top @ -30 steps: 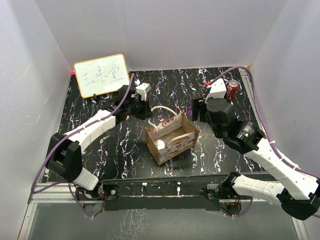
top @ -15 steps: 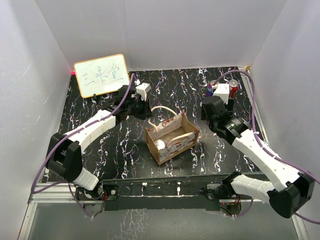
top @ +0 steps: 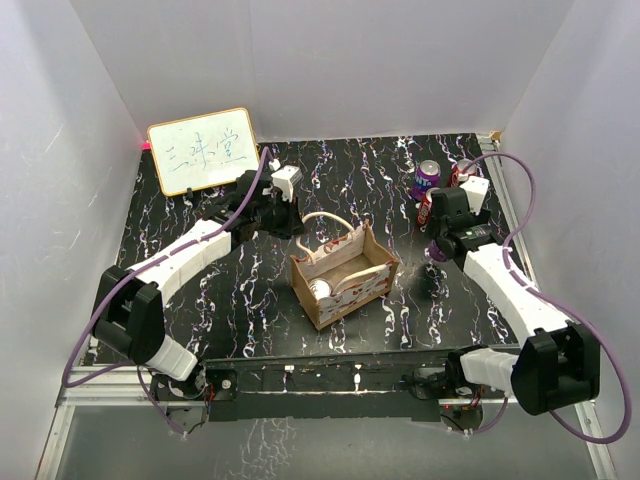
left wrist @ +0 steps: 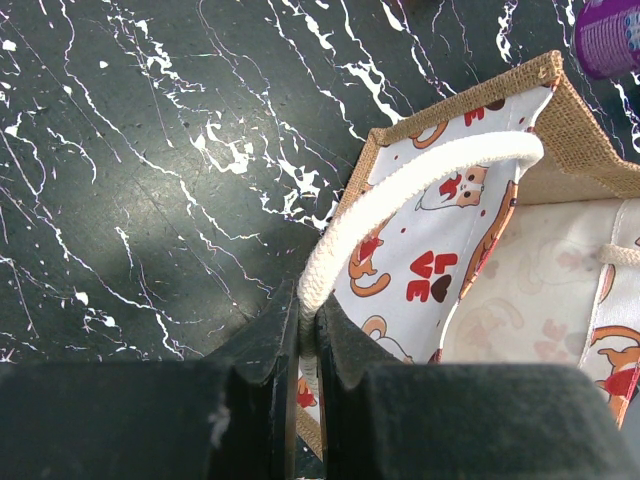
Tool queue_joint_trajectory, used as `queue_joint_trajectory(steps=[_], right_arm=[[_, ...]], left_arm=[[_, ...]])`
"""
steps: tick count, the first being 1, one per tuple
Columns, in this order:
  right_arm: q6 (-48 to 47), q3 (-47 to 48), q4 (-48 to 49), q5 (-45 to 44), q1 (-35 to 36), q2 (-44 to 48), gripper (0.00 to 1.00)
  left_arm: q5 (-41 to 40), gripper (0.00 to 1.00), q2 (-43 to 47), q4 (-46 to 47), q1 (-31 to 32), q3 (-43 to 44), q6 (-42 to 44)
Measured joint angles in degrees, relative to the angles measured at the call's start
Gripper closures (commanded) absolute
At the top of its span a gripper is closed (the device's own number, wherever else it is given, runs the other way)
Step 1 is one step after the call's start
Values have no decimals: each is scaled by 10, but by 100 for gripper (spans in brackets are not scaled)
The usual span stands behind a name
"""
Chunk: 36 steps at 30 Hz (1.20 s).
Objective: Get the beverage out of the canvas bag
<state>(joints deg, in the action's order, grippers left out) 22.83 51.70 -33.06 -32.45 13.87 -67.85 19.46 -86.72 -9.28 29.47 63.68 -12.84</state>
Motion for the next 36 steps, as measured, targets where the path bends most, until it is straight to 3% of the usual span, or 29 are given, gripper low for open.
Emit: queue_joint_trajectory(steps=[8,18,30,36], right_arm=[[-2,16,54,4,-92,-68,92],[-16,115,100,43,-204,-197,92],[-51,169,122,73,-206,-281,90],[-64,169,123,78,-206,-311,77]], left_arm=[[0,100,0,-1,0,1,0],[0,100,2,-2,0,1,0],[5,100,2,-2,0,1,-2],[7,100,2,-2,0,1,-2]])
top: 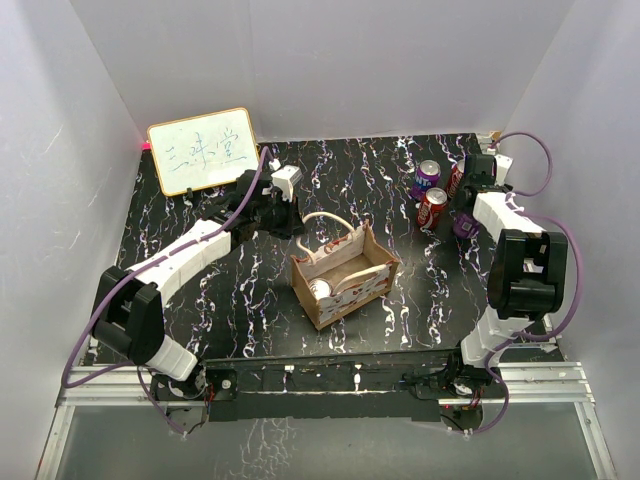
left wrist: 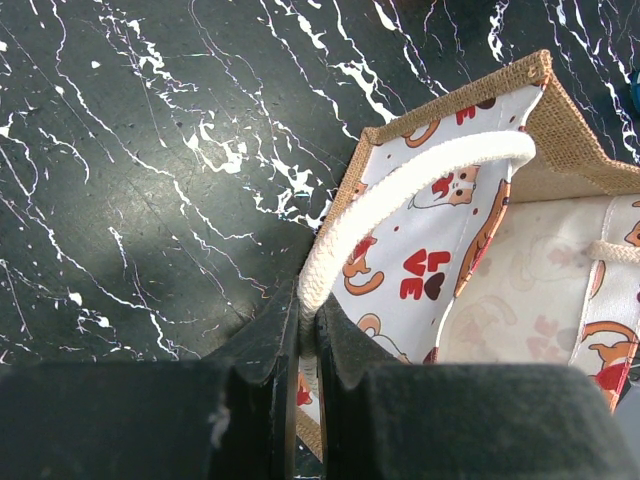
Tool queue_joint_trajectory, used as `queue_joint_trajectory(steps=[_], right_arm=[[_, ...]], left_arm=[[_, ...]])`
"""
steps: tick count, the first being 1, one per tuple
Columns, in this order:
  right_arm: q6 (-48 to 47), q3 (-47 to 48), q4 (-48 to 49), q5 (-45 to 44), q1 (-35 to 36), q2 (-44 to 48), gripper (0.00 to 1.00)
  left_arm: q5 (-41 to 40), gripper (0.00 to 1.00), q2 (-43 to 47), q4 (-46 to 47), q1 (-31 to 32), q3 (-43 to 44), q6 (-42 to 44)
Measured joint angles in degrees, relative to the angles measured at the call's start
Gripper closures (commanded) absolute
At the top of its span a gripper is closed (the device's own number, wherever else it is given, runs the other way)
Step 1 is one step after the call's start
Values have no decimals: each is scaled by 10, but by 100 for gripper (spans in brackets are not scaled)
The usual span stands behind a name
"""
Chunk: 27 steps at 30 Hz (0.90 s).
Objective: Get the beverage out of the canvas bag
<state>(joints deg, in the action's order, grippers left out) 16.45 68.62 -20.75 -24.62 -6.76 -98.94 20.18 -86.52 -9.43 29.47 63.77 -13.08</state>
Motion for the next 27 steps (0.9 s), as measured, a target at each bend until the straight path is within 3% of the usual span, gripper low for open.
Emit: queue_joint_trajectory(steps=[14,17,27], right_arm=[[-16,0,17,33,0,-1,9],[-17,0,22,36,0,11,2],[-2,-56,28,52,0,134,1]], left_arm=[[4,100,0,0,0,0,-4],[2,100,0,0,0,0,-4],[-2,100,0,0,0,0,-3]])
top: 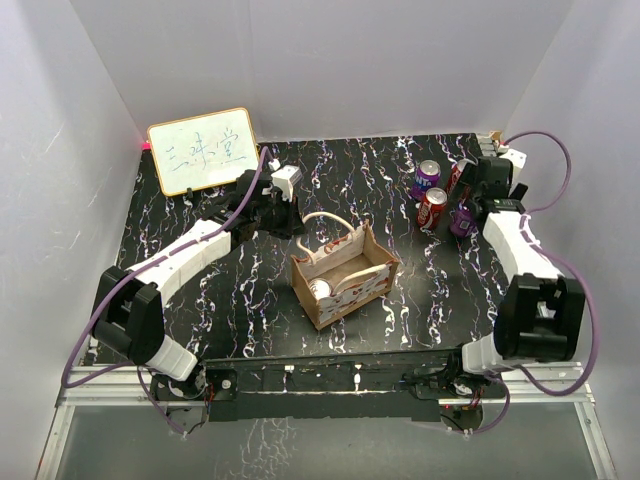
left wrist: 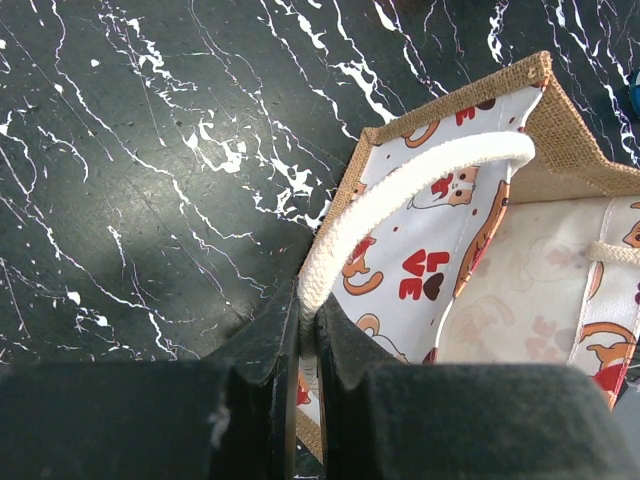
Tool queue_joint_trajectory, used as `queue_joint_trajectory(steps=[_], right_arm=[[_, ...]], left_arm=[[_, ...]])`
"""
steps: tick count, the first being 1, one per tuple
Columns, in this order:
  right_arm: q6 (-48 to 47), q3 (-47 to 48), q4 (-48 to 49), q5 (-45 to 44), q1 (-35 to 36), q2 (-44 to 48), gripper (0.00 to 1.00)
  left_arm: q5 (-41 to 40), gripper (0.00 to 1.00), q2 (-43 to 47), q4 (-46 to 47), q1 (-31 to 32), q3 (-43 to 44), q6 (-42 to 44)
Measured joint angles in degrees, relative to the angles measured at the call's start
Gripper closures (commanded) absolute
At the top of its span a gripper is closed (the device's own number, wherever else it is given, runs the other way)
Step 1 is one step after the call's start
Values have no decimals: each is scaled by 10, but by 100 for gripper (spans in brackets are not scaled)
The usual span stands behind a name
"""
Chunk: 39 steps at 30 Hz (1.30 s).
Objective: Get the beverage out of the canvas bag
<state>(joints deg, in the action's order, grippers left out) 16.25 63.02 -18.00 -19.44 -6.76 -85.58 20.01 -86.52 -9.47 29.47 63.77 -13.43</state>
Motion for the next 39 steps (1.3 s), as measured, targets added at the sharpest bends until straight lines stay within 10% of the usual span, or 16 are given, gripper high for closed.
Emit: queue_joint_trajectory(steps=[22,39], right_arm=[[35,-107,-11,398,28,214,2],[51,-16,-32,338,449,174,28]], left_arm=[[0,100,0,0,0,0,2],[0,100,0,1,0,0,1]])
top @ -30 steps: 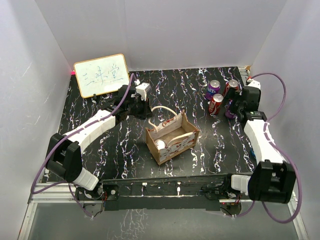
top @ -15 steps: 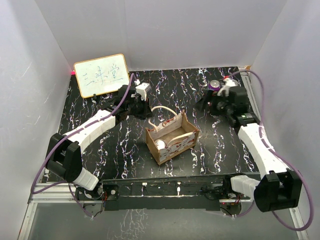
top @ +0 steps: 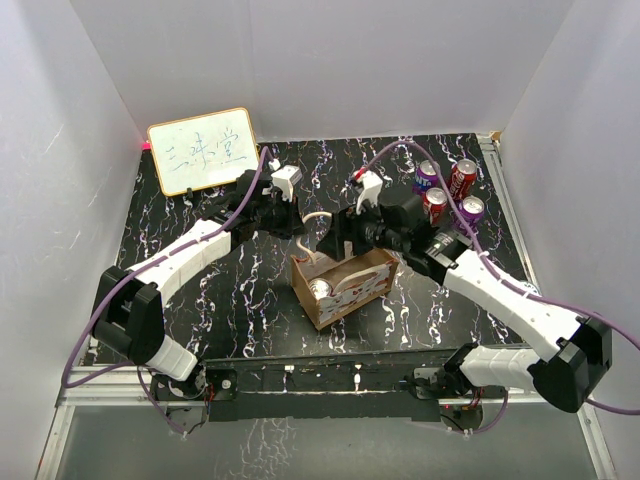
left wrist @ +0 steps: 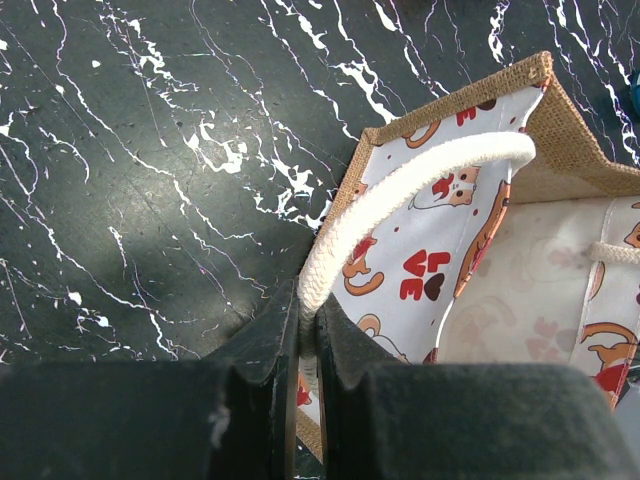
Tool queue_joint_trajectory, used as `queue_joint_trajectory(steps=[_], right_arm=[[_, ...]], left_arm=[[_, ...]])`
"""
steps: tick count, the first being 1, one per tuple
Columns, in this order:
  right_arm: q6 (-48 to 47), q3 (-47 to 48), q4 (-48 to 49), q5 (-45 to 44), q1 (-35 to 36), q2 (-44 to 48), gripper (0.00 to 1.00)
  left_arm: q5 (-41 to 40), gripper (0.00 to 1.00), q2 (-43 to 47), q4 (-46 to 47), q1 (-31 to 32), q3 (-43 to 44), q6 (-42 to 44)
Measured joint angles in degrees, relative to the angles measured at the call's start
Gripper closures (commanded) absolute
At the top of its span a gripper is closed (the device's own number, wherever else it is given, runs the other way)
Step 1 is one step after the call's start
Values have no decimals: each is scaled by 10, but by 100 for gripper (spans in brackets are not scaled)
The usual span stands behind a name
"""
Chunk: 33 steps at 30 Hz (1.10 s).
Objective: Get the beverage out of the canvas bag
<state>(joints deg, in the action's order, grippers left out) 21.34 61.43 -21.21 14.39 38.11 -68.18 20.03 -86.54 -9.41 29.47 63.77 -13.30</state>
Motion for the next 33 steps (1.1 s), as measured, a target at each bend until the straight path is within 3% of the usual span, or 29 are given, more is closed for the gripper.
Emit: queue_joint_trajectory(steps=[7,19,21,26,33], right_arm=[[-19,-5,-22,-50,80,-10,49],[-23,-97,-50,-113,164,-17,49],[-20,-113,-43,-125,185,-17,45],[-4,-133,-27,-169,236,-33,16],[27,-110,-37,-265,274,-82,1]], left_arm=[[0,100,0,0,0,0,0],[1,100,0,1,0,0,0],[1,100,0,2,0,0,0],[8,100,0,0,2,0,-2],[18,100,0,-2,7,0,-3]])
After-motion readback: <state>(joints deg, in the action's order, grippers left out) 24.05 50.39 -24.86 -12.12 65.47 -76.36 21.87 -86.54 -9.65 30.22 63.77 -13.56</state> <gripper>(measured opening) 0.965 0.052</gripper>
